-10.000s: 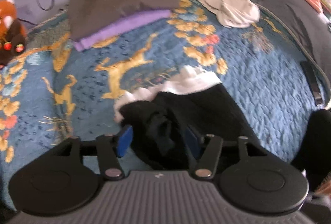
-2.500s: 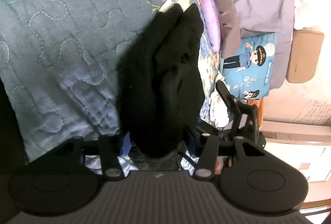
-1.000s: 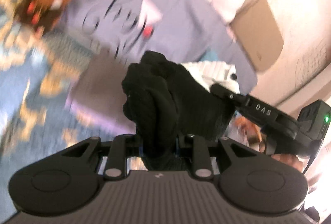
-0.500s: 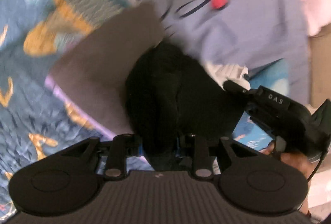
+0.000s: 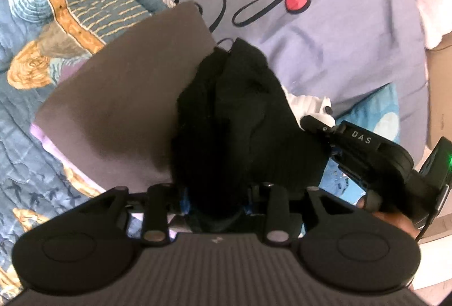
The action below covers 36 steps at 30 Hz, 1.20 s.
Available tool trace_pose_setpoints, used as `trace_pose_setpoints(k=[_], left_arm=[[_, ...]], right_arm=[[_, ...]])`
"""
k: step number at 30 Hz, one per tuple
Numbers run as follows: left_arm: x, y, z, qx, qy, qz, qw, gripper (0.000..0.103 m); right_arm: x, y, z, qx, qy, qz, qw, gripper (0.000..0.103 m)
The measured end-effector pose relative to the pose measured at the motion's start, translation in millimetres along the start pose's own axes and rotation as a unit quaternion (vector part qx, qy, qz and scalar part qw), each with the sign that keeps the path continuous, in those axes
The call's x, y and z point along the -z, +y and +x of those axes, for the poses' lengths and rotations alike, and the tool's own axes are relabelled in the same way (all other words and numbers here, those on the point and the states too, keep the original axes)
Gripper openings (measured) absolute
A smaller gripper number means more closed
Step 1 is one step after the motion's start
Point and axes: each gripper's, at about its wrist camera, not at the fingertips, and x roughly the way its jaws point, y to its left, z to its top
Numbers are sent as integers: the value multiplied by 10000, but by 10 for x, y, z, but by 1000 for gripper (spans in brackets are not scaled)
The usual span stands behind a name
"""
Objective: Fold clothes
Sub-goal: 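Carry the cardigan onto the grey and lilac stack with the left gripper, then open the left gripper and withdraw both tools from the stack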
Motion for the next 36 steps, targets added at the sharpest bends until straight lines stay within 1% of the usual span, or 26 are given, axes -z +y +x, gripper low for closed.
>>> trace_pose_setpoints(k=[1,4,7,8,9,10,11,12,13,14,15,17,19,20,21,22,23,26,30,33,36], left_arm=[[6,-46,7,-71,-9,99,9999,39],[8,-64,20,-92,4,182,9998,40],[0,6,25,-19,63,88,9999,40],[16,-29,-55,-82,17,203,9998,44],[34,-71,-145,-157,-38,337,9993,47],[53,-113,-236,-232,-93,470,9986,59],[72,-155,-326,-308,-147,603,9976,75],[90,-197,-416,-383,-202,736,9963,83],[109,-238,-507,-457,-256,869,9948,98],[127,-280,-597,-532,-311,1001,9931,103],[146,-322,-688,-607,-365,1134,9910,103],[183,-406,-869,-756,-474,1397,9862,103],[220,-490,-1050,-904,-582,1660,9803,103],[238,-532,-1140,-977,-636,1790,9769,103],[257,-574,-1231,-1051,-690,1920,9733,103],[365,-640,-1323,-1200,-652,2195,9660,103],[506,-708,-1394,-1344,-639,2504,9566,103],[982,-918,-1537,-1518,-599,3163,9345,103],[1656,-1090,-1655,-1430,-340,3610,9209,103],[2160,-1181,-1745,-1319,-249,3832,9139,103],[2579,-1224,-1829,-1230,-142,3869,9138,103]], right_arm=[[13,-29,25,-10,8,25,10000,14],[46,-79,58,-101,9,114,9999,15],[57,-71,49,-153,-14,101,9998,17],[60,-66,34,-164,-48,88,9998,21],[59,-66,3,-158,-119,90,9998,23],[53,-74,-50,-153,-222,120,9996,26],[47,-86,-110,-159,-328,162,9992,35],[36,-101,-193,-157,-451,221,9986,47],[23,-116,-300,-136,-585,284,9978,51],[19,-131,-414,-113,-713,329,9968,59],[20,-149,-531,-97,-841,366,9957,64],[65,-188,-831,-74,-1063,381,9936,68],[169,-212,-1145,-5,-1249,339,9916,78],[274,-217,-1336,51,-1346,291,9905,85],[395,-219,-1513,106,-1435,259,9892,90],[530,-220,-1679,167,-1475,239,9886,91],[687,-219,-1836,240,-1444,226,9890,94],[1183,-225,-2246,464,-1253,188,9909,98],[1915,-262,-2733,850,-930,76,9920,100],[2378,-327,-3052,1216,-752,186,9896,100],[2702,-395,-3367,1336,-767,490,9868,102]])
